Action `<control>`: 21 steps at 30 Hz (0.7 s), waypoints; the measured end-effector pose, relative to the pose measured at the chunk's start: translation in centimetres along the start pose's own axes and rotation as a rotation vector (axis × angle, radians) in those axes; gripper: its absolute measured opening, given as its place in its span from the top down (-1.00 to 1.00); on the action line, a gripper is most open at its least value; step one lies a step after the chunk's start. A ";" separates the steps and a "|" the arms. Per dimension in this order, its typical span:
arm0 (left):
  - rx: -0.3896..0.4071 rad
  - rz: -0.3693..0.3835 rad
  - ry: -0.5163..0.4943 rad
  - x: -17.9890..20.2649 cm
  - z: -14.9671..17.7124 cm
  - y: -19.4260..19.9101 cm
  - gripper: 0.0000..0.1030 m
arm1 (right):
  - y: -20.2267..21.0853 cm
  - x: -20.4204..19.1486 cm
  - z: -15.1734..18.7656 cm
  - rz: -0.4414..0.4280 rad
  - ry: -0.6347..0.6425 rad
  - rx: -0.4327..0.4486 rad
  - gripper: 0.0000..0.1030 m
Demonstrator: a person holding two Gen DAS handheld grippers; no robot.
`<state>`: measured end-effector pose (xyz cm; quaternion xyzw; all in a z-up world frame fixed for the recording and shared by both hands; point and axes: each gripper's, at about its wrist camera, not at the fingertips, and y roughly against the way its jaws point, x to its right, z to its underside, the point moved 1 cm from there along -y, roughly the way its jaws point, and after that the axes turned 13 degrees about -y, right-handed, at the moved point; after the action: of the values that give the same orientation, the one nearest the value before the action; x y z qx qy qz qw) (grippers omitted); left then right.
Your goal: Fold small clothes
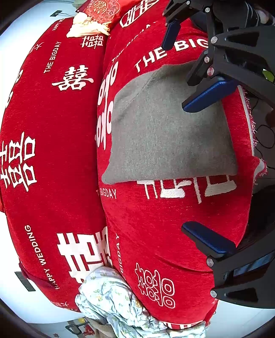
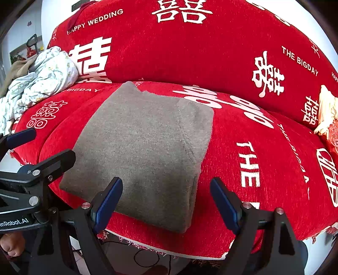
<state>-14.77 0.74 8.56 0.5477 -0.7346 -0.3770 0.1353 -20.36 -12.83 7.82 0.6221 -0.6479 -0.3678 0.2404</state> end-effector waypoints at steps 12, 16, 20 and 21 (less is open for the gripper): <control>0.007 -0.007 -0.014 0.2 0.0 0.3 -1.00 | 0.0 0.0 0.1 -0.001 0.003 -0.001 -0.69; 0.008 -0.008 -0.014 0.3 0.0 0.4 -1.00 | -0.1 0.0 0.2 -0.002 0.003 -0.001 -0.69; 0.007 -0.007 -0.013 0.3 0.0 0.3 -1.00 | -0.1 0.0 0.1 -0.002 0.004 -0.001 -0.69; 0.007 -0.007 -0.013 0.3 0.0 0.3 -1.00 | -0.1 0.0 0.2 -0.002 0.004 -0.001 -0.69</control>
<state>-15.12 0.55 8.73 0.5484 -0.7348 -0.3785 0.1271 -20.42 -12.80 7.65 0.6233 -0.6468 -0.3670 0.2416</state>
